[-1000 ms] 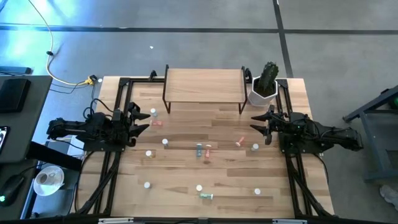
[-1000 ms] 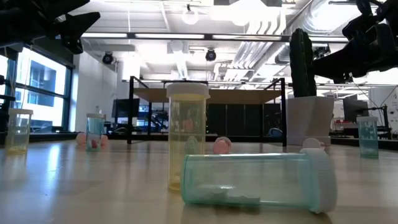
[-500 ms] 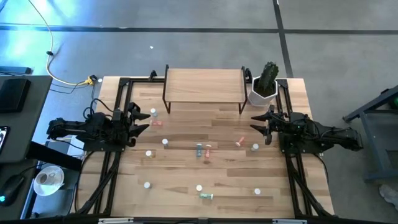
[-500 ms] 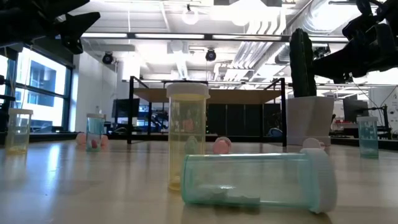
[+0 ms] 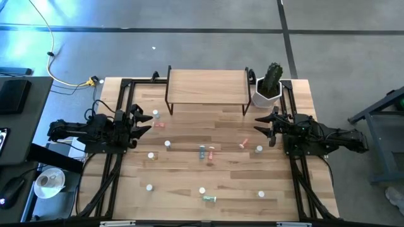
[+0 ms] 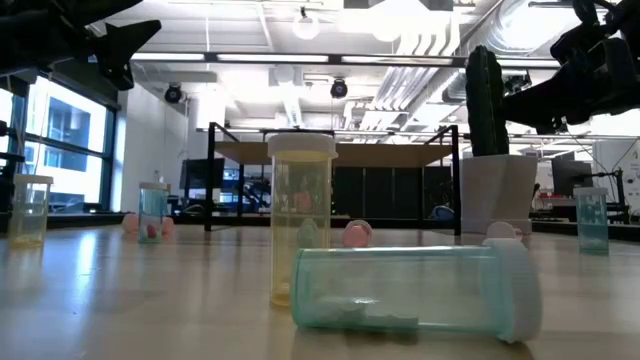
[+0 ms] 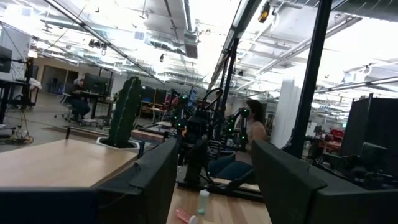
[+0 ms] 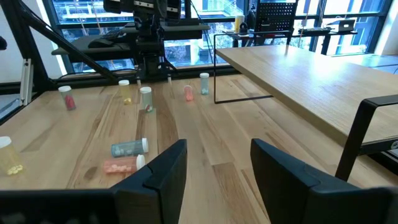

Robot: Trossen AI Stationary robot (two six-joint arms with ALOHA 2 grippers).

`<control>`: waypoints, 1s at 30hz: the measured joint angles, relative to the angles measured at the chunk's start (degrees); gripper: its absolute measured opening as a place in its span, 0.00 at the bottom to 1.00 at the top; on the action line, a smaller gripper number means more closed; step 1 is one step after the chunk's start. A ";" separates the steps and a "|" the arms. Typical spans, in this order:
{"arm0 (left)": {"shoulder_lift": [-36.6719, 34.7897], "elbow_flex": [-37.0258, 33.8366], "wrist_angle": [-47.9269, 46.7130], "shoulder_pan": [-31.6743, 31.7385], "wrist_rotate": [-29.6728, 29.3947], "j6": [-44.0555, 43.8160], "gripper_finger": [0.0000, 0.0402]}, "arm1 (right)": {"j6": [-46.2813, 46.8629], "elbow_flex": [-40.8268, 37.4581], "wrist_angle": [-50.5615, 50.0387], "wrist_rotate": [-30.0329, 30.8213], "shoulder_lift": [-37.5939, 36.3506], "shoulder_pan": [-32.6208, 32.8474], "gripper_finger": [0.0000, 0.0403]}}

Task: Pick and place medicine bottles onto shelf by color
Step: Put the top right green pill bottle on the shelf

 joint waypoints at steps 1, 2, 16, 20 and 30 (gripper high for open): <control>0.00 -0.01 0.01 0.00 -0.01 -0.11 0.49 | 0.00 0.00 0.01 0.00 0.00 0.02 0.42; 0.02 -0.01 0.04 0.00 -0.02 -0.13 0.49 | 0.00 -0.01 0.01 0.00 0.00 0.00 0.42; 0.02 -0.01 0.04 0.02 -0.15 -2.93 0.49 | 6.74 -0.02 0.47 0.00 0.00 0.02 0.42; 0.02 -0.01 0.04 0.01 -0.40 -2.92 0.49 | 7.96 -0.01 0.60 0.01 0.00 -0.01 0.42; 0.02 -0.01 -0.35 0.02 -5.31 -2.91 0.49 | 8.12 -0.01 10.84 -0.88 0.00 -0.01 0.42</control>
